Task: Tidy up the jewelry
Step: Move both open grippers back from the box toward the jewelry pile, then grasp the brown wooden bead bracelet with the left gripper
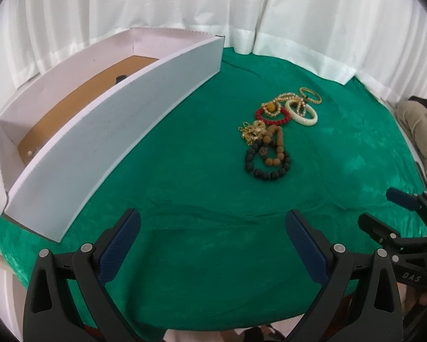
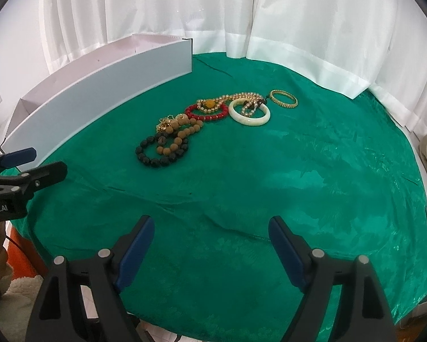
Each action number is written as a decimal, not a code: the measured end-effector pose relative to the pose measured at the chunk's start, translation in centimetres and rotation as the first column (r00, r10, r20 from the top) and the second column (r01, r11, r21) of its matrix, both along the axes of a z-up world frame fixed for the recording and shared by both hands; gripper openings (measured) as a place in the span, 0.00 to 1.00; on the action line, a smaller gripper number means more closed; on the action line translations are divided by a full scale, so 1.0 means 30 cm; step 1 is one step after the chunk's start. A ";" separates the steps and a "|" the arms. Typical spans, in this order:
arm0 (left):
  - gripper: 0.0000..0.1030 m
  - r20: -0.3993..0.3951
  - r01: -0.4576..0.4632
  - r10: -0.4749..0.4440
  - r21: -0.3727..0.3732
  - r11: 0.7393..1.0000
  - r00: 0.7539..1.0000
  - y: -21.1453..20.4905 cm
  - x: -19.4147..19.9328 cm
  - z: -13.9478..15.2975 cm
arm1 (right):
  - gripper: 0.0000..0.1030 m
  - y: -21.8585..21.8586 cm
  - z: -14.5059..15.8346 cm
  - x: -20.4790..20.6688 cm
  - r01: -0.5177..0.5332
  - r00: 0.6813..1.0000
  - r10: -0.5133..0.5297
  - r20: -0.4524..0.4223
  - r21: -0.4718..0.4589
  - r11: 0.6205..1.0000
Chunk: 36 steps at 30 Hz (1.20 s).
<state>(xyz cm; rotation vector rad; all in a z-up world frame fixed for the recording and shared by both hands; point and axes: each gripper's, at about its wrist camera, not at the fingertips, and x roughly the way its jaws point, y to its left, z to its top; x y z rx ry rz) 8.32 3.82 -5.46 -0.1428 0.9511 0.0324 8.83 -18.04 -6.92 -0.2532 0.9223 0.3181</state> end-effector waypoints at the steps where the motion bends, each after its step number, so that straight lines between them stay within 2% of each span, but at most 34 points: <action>1: 0.98 0.000 0.000 0.000 0.000 1.000 1.000 0.000 0.000 0.000 | 0.82 -0.001 -0.001 0.001 0.001 1.000 -0.001 -0.002 0.000 1.000; 15: 0.98 -0.027 -0.031 0.032 0.010 0.999 0.999 0.025 -0.003 -0.014 | 0.82 -0.023 0.001 0.002 0.003 1.000 -0.003 -0.020 0.024 1.000; 20: 0.98 -0.023 -0.018 0.017 -0.003 1.000 1.000 0.045 -0.003 -0.004 | 0.82 -0.154 0.035 0.032 0.130 0.991 -0.131 0.015 0.054 0.990; 22: 0.98 -0.029 -0.009 0.008 -0.010 1.000 1.000 0.044 0.003 -0.009 | 0.82 -0.220 0.030 0.053 0.199 0.980 -0.199 0.007 0.050 0.979; 25: 0.98 -0.049 0.026 -0.027 -0.031 0.999 0.998 0.026 0.033 -0.017 | 0.82 -0.261 0.012 0.064 0.239 0.971 -0.239 -0.015 0.052 0.970; 28: 0.98 -0.054 0.092 -0.094 -0.039 0.995 0.994 -0.024 0.092 -0.006 | 0.82 -0.258 -0.010 0.058 0.235 0.972 -0.233 -0.036 0.060 0.970; 34: 0.97 -0.049 0.210 -0.211 -0.038 0.977 0.976 -0.152 0.314 0.009 | 0.82 -0.215 -0.027 0.032 0.184 0.982 -0.181 -0.052 0.072 0.980; 35: 0.95 -0.062 0.225 -0.227 -0.044 0.973 0.972 -0.174 0.362 -0.004 | 0.82 -0.210 -0.023 0.026 0.180 0.983 -0.177 -0.051 0.074 0.981; 36: 0.87 -0.085 0.236 -0.240 -0.051 0.970 0.967 -0.200 0.416 -0.026 | 0.82 -0.208 -0.020 0.023 0.178 0.983 -0.175 -0.050 0.076 0.981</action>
